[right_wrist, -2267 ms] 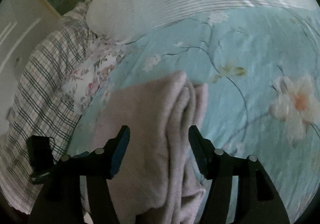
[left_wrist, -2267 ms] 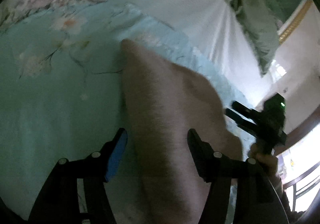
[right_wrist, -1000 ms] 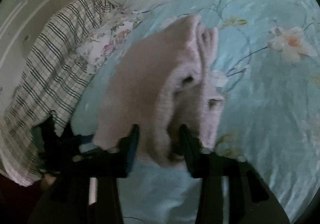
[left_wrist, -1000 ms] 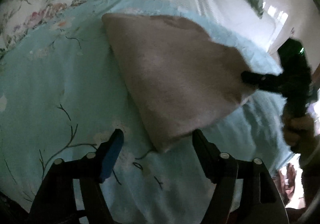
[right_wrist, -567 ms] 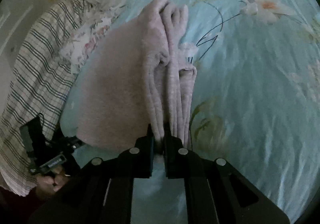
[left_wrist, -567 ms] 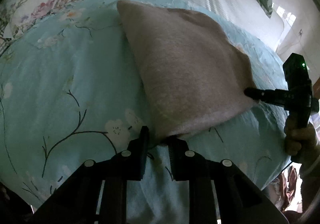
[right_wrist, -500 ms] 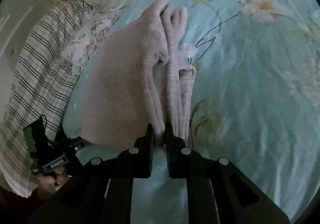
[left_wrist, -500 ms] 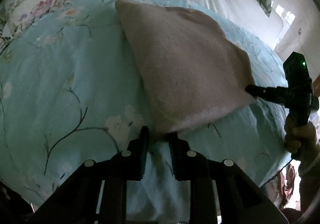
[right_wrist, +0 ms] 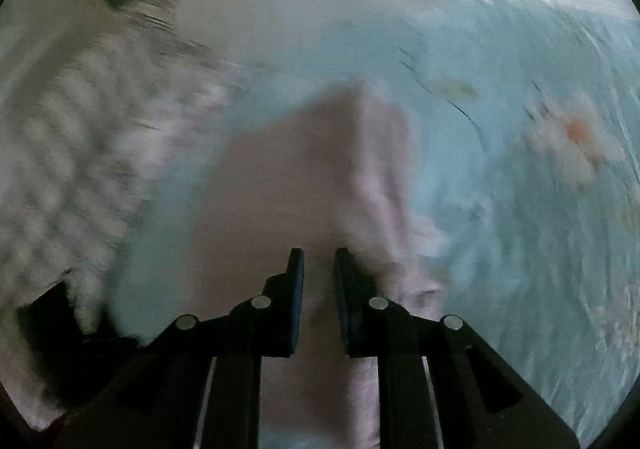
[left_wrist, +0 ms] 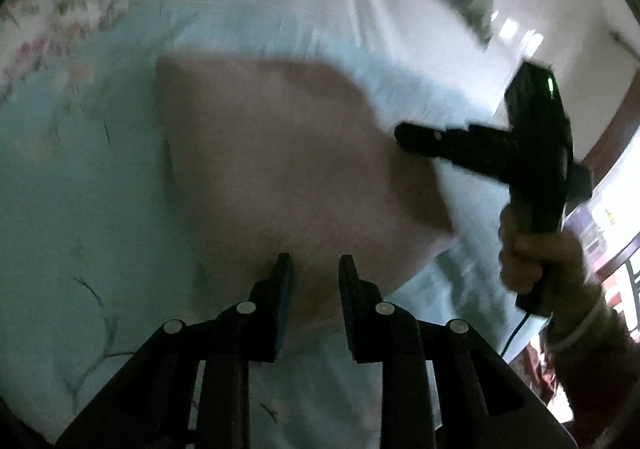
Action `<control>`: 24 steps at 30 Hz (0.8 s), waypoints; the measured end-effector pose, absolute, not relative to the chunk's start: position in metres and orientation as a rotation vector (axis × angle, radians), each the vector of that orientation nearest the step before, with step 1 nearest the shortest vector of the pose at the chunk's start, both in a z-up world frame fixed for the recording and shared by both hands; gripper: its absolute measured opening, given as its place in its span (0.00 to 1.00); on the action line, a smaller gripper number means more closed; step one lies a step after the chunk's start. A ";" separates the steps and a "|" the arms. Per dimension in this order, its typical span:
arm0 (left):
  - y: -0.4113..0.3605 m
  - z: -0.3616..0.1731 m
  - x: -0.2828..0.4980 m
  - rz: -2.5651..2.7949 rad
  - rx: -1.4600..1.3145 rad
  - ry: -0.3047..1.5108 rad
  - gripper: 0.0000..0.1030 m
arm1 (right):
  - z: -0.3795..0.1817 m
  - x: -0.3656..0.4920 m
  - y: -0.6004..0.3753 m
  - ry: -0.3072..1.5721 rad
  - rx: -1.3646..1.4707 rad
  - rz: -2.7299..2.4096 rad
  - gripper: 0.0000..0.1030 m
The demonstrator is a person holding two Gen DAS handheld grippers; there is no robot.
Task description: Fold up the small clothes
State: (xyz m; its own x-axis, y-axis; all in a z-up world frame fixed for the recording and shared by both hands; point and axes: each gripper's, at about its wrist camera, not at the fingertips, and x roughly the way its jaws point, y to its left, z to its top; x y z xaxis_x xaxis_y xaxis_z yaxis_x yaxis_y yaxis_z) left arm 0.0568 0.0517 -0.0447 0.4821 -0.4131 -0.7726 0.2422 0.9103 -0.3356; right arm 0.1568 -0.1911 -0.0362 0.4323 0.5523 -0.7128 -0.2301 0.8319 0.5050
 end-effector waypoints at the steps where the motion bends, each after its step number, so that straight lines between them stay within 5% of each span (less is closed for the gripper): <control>1: 0.051 -0.055 0.057 -0.391 -0.188 1.016 0.21 | -0.055 0.162 -0.199 1.042 0.426 0.492 0.04; 16: 0.052 -0.067 0.045 -0.367 -0.266 0.988 0.23 | -0.020 0.107 -0.200 0.958 0.366 0.544 0.05; 24: 0.049 -0.063 0.040 -0.356 -0.247 0.995 0.25 | -0.056 0.084 -0.207 1.067 0.281 0.435 0.09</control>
